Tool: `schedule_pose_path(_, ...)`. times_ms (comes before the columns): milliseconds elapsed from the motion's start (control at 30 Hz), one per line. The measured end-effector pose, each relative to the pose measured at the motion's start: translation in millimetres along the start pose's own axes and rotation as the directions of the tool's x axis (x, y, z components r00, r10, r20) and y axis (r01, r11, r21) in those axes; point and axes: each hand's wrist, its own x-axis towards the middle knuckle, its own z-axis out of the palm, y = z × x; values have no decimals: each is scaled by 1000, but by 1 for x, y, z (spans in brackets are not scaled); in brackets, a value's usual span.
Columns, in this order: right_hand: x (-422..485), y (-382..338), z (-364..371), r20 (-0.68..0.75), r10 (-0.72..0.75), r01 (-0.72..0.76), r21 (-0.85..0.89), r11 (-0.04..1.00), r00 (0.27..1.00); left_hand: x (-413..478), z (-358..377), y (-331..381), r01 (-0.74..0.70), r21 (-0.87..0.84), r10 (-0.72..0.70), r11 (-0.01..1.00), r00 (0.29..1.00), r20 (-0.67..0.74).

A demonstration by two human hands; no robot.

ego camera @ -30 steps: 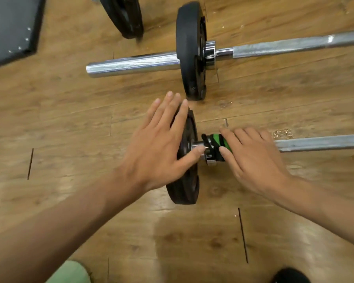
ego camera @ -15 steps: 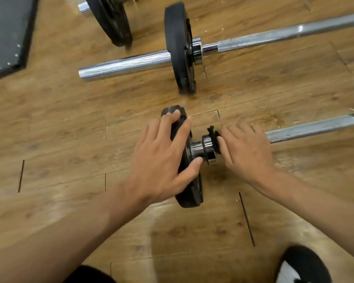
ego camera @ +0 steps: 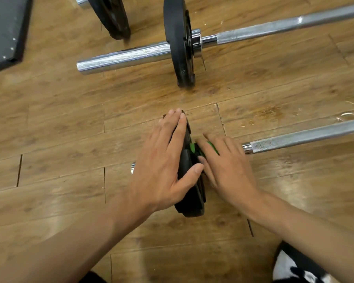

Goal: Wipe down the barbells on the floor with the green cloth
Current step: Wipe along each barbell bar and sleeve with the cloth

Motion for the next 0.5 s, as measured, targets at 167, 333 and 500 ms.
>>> schedule_pose_path(167, 39, 0, -1, 269, 160, -177, 38, 983, 950, -5, 6, 6, -27, -23, 26, 999, 999, -45)
schedule_pose_path(333, 14, -12, -2, 196, 156, -177, 93, 980, 968, -8, 5, 4, -48, -25, 46, 999, 998, -48)
schedule_pose_path(500, 32, -4, 1, 276, 161, -201, 125, 972, 948, -11, 10, 4, -57, -55, 52, 997, 995, -85)
